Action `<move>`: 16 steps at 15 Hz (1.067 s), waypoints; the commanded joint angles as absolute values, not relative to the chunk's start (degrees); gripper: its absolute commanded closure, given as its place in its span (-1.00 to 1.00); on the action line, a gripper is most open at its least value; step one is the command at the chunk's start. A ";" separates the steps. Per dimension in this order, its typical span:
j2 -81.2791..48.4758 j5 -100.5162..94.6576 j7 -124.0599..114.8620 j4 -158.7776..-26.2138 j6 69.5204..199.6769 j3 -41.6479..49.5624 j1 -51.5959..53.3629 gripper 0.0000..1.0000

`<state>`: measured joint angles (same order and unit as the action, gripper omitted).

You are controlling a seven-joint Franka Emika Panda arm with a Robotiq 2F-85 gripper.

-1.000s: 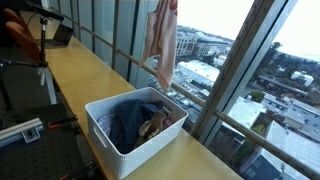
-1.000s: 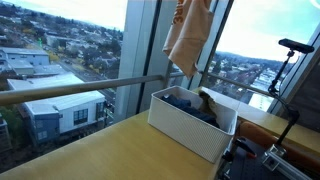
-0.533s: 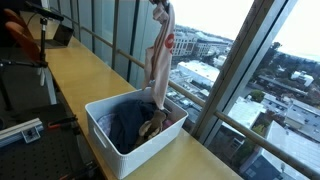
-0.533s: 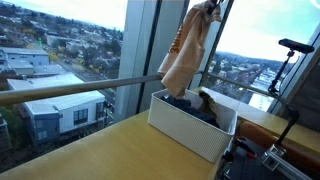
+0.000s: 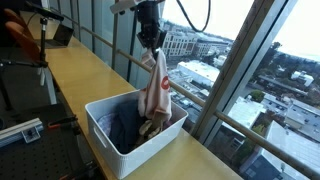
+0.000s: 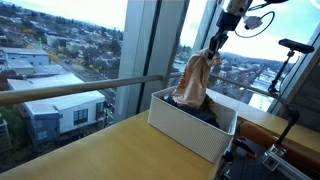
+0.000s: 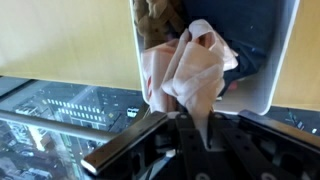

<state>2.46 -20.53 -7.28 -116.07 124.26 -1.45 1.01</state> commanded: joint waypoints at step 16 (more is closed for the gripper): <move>8.28 -12.34 -5.54 -126.79 126.14 -1.59 0.71 -1.00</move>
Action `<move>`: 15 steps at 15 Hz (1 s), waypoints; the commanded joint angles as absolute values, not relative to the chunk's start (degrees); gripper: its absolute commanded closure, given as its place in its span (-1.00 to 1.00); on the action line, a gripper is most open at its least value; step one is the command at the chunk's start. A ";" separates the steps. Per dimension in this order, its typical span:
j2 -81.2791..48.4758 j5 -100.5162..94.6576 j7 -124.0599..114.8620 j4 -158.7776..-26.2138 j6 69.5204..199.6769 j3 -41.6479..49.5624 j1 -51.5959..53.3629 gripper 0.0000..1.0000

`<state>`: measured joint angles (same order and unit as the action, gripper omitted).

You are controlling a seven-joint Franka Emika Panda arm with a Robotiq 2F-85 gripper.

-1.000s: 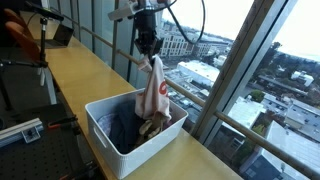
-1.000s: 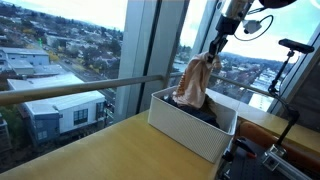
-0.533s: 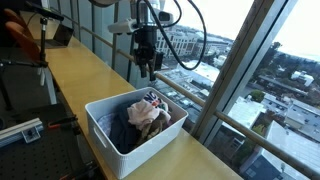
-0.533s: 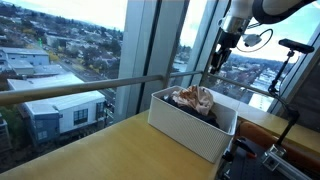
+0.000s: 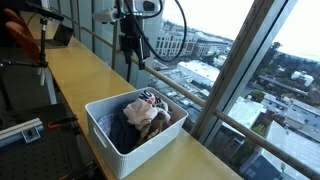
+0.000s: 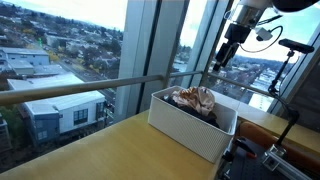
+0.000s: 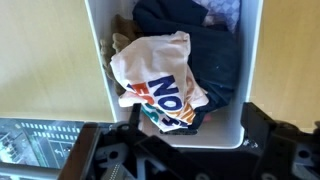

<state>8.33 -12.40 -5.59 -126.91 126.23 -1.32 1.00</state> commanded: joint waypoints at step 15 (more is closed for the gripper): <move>9.47 -11.99 -5.53 -128.08 126.15 -1.79 0.88 -1.00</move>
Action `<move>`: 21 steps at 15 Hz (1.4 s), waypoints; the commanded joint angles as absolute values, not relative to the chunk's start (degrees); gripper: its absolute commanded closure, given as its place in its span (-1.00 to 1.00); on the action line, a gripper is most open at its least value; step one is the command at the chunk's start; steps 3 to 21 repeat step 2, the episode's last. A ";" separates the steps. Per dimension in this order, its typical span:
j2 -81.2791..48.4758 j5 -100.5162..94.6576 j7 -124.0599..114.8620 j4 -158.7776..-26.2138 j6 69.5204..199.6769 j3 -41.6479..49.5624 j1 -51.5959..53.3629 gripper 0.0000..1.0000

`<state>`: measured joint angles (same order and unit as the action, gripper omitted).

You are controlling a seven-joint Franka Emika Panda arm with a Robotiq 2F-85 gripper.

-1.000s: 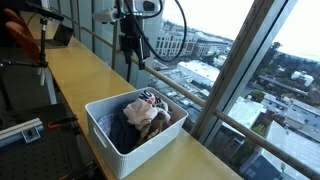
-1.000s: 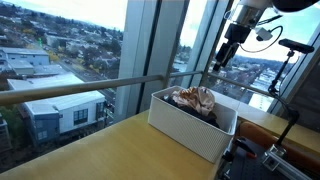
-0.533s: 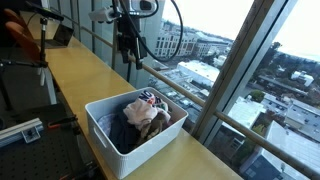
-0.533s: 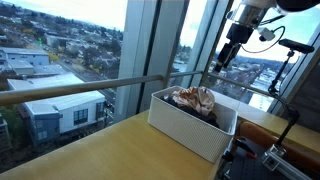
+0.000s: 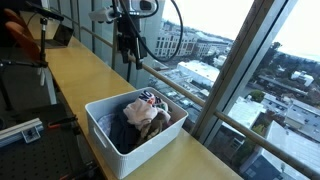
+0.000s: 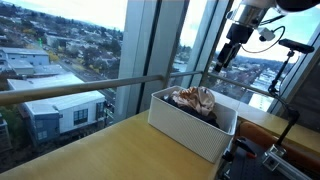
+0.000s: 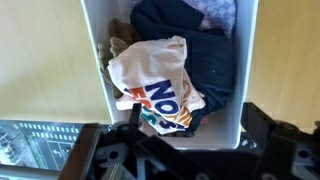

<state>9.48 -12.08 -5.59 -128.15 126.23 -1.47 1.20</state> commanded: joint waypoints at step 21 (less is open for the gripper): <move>9.47 -11.99 -5.53 -128.08 126.15 -1.79 0.88 -1.00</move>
